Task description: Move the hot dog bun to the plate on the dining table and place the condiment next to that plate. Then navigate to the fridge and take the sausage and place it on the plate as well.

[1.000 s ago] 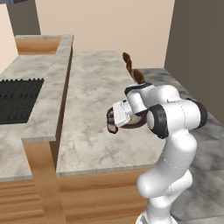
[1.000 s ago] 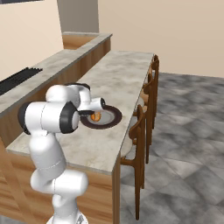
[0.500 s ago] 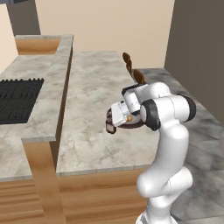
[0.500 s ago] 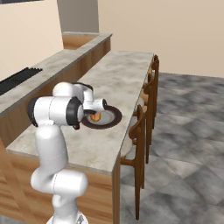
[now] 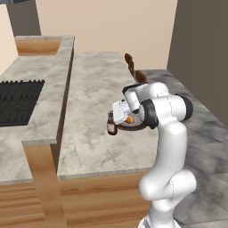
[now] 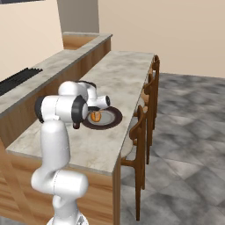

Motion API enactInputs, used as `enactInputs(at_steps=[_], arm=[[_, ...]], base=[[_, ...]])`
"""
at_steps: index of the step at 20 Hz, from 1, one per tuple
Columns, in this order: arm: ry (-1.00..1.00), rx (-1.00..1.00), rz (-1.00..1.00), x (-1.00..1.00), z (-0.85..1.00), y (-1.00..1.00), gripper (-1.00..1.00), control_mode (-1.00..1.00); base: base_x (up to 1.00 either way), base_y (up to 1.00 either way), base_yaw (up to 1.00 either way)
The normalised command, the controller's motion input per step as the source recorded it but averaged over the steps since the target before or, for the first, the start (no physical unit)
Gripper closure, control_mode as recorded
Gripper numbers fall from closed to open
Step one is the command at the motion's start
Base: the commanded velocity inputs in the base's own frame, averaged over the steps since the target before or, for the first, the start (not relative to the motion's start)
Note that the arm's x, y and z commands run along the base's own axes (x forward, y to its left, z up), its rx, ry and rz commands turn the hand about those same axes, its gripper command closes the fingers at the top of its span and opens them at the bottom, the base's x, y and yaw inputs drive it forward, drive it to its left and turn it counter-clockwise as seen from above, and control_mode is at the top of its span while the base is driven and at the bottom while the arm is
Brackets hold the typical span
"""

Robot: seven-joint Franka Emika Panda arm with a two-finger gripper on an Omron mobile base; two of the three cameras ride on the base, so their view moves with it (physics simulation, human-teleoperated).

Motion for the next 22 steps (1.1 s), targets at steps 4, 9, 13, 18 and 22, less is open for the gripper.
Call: enactInputs(at_steps=[4, 9, 13, 18, 22], arm=[[-0.06, 0.0, 0.0, -0.36, -0.42, 0.03, -1.0, -1.0], [-0.1, 0.0, 0.0, -0.37, -0.08, 0.0, -1.0, -1.0], [-0.08, 0.0, 0.0, -0.57, 0.0, 0.0, -1.0, -1.0], [-0.09, 0.0, 0.0, -0.23, 0.02, 0.0, -1.0, -1.0], [-0.09, 0.0, 0.0, 0.03, 0.48, 0.0, -1.0, -1.0]], base=[[0.0, 0.0, 0.0], [0.0, 0.0, 0.0], [0.0, 0.0, 0.0], [0.0, 0.0, 0.0], [0.0, 0.0, 0.0]])
